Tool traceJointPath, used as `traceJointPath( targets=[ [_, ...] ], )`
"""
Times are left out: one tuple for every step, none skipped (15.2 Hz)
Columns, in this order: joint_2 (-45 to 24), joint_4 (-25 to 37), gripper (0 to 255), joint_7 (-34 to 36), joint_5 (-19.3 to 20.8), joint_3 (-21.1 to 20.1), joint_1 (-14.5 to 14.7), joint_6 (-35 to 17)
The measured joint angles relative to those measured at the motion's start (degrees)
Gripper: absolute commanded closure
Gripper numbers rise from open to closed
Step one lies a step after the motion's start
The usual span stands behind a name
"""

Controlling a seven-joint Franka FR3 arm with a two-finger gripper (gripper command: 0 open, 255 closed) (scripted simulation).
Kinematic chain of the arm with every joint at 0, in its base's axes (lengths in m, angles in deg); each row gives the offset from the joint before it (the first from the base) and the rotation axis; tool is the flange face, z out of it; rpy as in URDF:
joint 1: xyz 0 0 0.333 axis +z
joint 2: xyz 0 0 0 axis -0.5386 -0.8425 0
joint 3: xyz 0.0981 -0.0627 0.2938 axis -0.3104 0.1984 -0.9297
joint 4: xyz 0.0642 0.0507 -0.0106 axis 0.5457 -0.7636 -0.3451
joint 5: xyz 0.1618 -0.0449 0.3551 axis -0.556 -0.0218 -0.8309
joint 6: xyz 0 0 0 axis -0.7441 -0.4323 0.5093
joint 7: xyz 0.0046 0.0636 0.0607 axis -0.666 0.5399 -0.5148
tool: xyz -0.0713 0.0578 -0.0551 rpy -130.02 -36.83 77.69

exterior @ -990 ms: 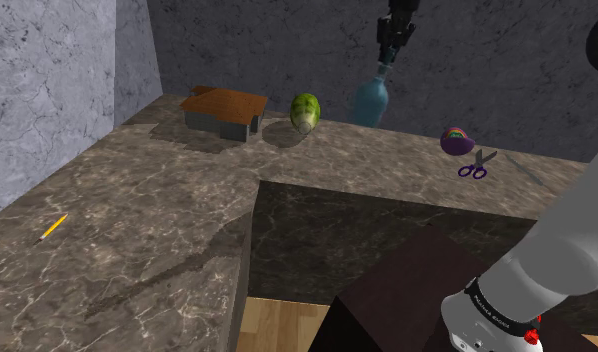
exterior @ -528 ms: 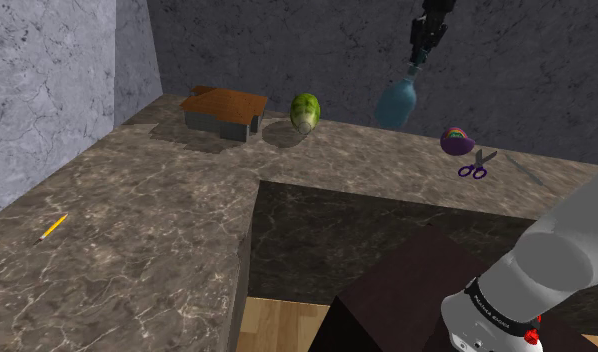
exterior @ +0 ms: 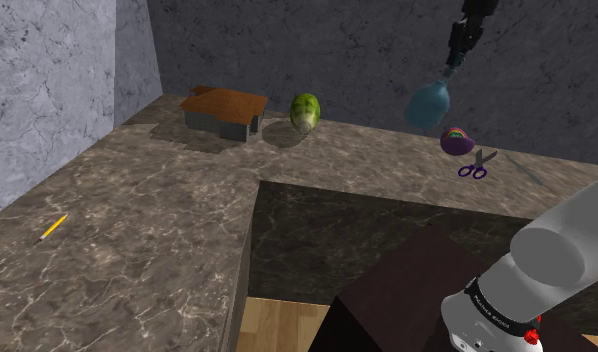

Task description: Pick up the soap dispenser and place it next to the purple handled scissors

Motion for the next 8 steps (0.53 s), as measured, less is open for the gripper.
traceJointPath(
  targets=[
    [0.76, -0.47, 255, -1.31, 0.29, 0.67, -0.58, 0.26],
    [1.06, -0.59, 255, -2.62, 0.48, 1.38, -1.15, 0.38],
    [1.13, -0.25, 255, -4.31, 0.7, 2.32, -1.9, 0.76],
    [1.02, 0.13, 255, -5.93, 0.87, 3.2, -2.59, 0.98],
    [0.8, 0.32, 255, -7.3, 0.98, 3.95, -3.17, 0.92],
    [0.62, 1.07, 255, -8.66, 1.12, 4.67, -3.75, 1.48],
    [0.56, 1.27, 255, -9.9, 1.23, 5.34, -4.28, 1.56],
    [0.5, 1.58, 255, -11.47, 1.39, 6.2, -4.97, 1.78]
  ],
)
